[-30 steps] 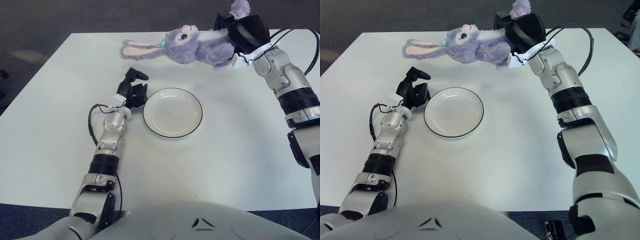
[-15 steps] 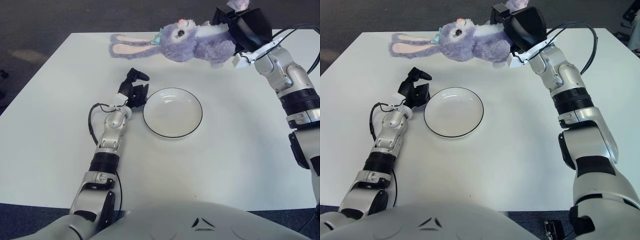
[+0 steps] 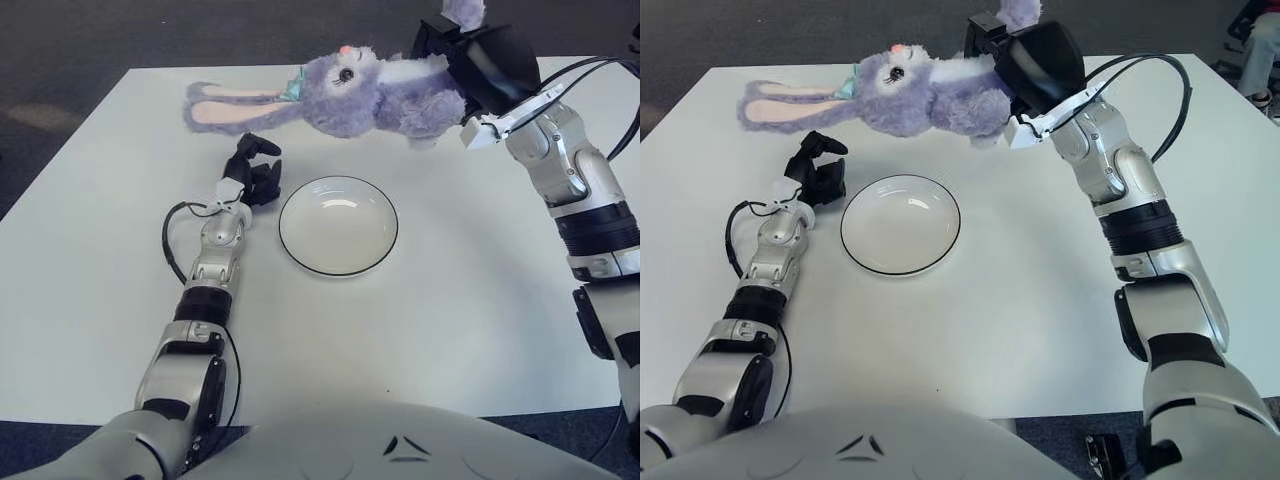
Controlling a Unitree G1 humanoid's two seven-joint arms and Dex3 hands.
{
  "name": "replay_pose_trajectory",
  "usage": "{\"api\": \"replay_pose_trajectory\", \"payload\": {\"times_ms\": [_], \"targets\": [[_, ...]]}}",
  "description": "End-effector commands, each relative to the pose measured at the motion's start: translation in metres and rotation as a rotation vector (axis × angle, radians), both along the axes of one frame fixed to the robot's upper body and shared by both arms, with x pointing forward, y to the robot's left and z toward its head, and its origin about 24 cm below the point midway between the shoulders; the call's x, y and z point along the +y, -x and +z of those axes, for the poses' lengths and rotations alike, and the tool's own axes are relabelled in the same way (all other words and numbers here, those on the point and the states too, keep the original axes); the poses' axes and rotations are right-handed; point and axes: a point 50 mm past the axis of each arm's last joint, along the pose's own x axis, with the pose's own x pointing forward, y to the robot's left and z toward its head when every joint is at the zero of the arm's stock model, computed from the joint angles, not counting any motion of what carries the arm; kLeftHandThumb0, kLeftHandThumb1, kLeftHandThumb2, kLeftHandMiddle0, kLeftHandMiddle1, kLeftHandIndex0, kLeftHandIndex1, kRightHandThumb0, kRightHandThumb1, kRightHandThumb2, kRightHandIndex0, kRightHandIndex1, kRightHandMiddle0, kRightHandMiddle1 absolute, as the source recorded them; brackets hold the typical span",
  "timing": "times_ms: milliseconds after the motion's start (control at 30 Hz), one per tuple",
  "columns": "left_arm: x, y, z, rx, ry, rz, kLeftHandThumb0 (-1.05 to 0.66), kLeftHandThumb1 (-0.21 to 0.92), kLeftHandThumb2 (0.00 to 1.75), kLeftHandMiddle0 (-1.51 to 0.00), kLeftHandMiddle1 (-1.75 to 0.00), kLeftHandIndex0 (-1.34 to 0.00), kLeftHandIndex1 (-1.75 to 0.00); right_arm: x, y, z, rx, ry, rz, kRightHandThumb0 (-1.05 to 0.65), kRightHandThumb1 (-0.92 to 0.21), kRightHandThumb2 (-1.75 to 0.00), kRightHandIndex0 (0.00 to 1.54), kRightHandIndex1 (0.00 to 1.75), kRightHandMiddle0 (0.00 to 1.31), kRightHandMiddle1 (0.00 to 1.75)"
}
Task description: Put the doll into the plate.
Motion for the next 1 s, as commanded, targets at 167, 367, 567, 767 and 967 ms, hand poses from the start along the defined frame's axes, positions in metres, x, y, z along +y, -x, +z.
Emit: {"api": "replay_pose_trajectory", "payload": {"times_ms": [167, 367, 567, 767, 967], "targets": [[0.016, 0.011, -0.036, 0.162, -0.012, 0.052, -0.38, 0.69, 0.84, -0.83, -1.75, -0.33, -1.75, 0.001, 0.006, 0.008, -0.010, -0.072, 0.026, -0.48, -0.26, -1.38, 1.21, 1.75, 0.65, 1.75], [0.018, 0.009, -0.037, 0.160, -0.025, 0.058, -0.38, 0.69, 0.84, -0.86, -1.75, -0.33, -1.75, 0.001, 0.010, 0.009, -0.056, -0.054, 0.002, -0.48, -0.27, -1.36, 1.21, 1.75, 0.64, 1.75], [0.021, 0.007, -0.039, 0.163, -0.024, 0.068, -0.38, 0.69, 0.84, -0.86, -1.75, -0.33, -1.75, 0.001, 0.016, 0.008, -0.016, -0.092, 0.027, -0.48, -0.28, -1.36, 1.23, 1.75, 0.63, 1.75], [0.025, 0.005, -0.040, 0.164, -0.006, 0.084, -0.37, 0.71, 0.81, -0.87, -1.75, -0.32, -1.75, 0.004, 0.023, 0.006, 0.035, -0.129, 0.059, -0.48, -0.28, -1.36, 1.24, 1.75, 0.63, 1.75], [0.026, 0.004, -0.040, 0.159, 0.016, 0.084, -0.37, 0.73, 0.78, -0.86, -1.75, -0.30, -1.75, 0.006, 0.026, 0.004, 0.069, -0.166, 0.088, -0.48, -0.29, -1.34, 1.24, 1.75, 0.62, 1.75]]}}
